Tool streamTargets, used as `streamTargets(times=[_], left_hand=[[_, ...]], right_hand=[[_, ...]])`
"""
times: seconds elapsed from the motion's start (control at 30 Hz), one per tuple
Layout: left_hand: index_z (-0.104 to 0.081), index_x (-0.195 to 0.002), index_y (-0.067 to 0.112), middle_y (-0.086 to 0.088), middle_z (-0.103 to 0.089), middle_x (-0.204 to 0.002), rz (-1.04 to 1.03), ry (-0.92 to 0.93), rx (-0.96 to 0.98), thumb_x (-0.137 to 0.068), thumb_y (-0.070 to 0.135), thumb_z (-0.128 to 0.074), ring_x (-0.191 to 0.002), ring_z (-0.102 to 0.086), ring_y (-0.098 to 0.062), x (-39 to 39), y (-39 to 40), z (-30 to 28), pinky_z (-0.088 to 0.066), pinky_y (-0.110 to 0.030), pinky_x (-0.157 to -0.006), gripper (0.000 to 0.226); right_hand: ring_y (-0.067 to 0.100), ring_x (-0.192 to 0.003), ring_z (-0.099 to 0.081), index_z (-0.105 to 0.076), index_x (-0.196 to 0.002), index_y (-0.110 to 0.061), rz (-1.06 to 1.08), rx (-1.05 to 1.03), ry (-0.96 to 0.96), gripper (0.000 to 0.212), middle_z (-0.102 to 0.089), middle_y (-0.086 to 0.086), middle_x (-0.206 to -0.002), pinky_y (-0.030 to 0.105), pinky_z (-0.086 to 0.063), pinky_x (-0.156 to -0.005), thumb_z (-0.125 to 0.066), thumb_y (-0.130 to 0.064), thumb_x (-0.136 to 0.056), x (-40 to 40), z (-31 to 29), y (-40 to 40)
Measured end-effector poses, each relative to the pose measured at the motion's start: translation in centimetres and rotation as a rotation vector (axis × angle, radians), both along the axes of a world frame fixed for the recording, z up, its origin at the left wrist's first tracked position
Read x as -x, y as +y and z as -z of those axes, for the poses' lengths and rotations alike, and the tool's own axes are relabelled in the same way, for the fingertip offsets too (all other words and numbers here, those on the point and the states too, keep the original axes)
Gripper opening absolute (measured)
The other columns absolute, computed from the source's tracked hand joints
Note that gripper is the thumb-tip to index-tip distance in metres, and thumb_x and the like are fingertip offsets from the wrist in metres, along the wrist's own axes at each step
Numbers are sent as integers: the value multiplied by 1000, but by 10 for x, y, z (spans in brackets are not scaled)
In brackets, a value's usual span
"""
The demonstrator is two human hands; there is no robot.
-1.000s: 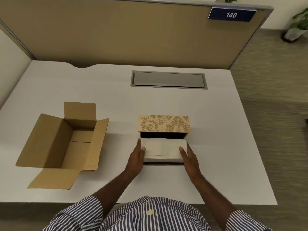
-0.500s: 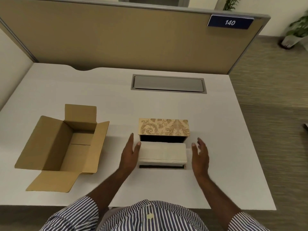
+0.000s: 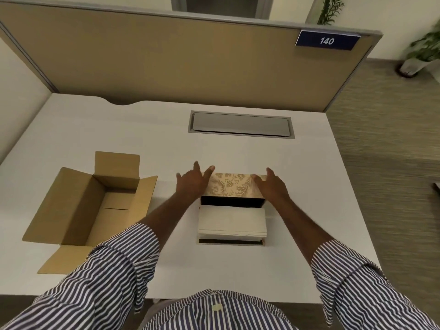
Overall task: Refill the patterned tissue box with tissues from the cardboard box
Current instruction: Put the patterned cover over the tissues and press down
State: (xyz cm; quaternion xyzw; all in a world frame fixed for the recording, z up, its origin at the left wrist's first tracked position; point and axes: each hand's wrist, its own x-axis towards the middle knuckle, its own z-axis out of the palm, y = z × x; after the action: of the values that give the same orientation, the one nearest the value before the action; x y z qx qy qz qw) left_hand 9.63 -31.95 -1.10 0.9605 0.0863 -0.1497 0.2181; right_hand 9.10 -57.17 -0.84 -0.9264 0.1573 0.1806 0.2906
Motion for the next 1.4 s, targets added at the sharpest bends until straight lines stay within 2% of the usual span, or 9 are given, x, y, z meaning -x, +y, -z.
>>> streamTargets(times=[0.17, 0.23, 0.37, 0.53, 0.67, 0.77, 0.93, 1.23, 1.4], left_hand=[[-63, -113, -1, -23, -67, -105, -71, 107, 185, -105, 52, -24, -99, -63, -37, 3, 4, 1, -46, -39, -86, 66], [-65, -93, -4, -22, -68, -95, -130, 87, 301, -105, 53, -26, -91, -64, -36, 9, 5, 1, -48, -40, -84, 70], [-61, -84, 0, -22, -72, -94, -101, -9, 366, -107, 44, -30, -86, -66, -35, 30, 8, 6, -47, -38, -76, 58], [-70, -116, 12, -9, -76, -102, -120, -124, 451, -106, 42, -38, -93, -70, -28, 60, 14, 15, -57, -44, -82, 45], [-61, -136, 17, -4, -73, -120, -210, -150, 515, -103, 49, -42, -100, -66, -17, 75, 17, 20, -59, -44, -86, 49], [-66, -130, 24, 2, -73, -122, -226, -185, 561, -99, 55, -45, -105, -69, -17, 87, 22, 24, -57, -36, -80, 48], [-65, -131, 25, 2, -68, -129, -246, -206, 571, -92, 49, -63, -118, -64, -14, 102, 26, 29, -56, -41, -97, 47], [-71, -125, 26, 7, -70, -127, -255, -255, 575, -79, 55, -71, -114, -62, -5, 129, 29, 32, -54, -30, -93, 54], [-72, -120, 28, 11, -70, -126, -237, -277, 599, -73, 54, -74, -107, -58, 9, 143, 31, 33, -47, -10, -84, 54]], right_hand=[[29, -136, -49, -32, -156, -14, 118, -203, -33, 72, -50, 10, -151, 31, -38, -105, -62, -41, -96, 6, 4, -1], [28, -133, -52, -38, -152, -15, 122, -208, -90, 67, -52, 10, -148, 29, -40, -101, -67, -32, -95, 14, 6, -2], [27, -128, -56, -43, -147, -20, 128, -256, -181, 64, -59, 10, -140, 27, -41, -93, -72, -31, -91, 36, 8, -8], [23, -133, -55, -47, -142, -27, 113, -295, -238, 62, -63, 11, -137, 29, -45, -95, -75, -37, -89, 65, 8, -13], [21, -127, -59, -48, -138, -27, 89, -255, -299, 55, -67, 6, -130, 34, -51, -98, -74, -33, -90, 86, 6, -13], [21, -122, -63, -50, -134, -27, 94, -244, -359, 42, -70, 0, -125, 40, -53, -99, -68, -31, -95, 101, 5, -12], [26, -113, -66, -52, -129, -21, 63, -191, -426, 34, -72, -1, -122, 53, -48, -100, -65, -26, -97, 118, 5, -9], [20, -111, -67, -54, -117, -19, 86, -189, -431, 26, -72, -2, -120, 57, -30, -116, -64, -33, -97, 142, 17, -11], [16, -113, -66, -54, -115, -20, 89, -220, -432, 30, -71, -2, -124, 52, -22, -123, -61, -41, -95, 157, 22, -12]])
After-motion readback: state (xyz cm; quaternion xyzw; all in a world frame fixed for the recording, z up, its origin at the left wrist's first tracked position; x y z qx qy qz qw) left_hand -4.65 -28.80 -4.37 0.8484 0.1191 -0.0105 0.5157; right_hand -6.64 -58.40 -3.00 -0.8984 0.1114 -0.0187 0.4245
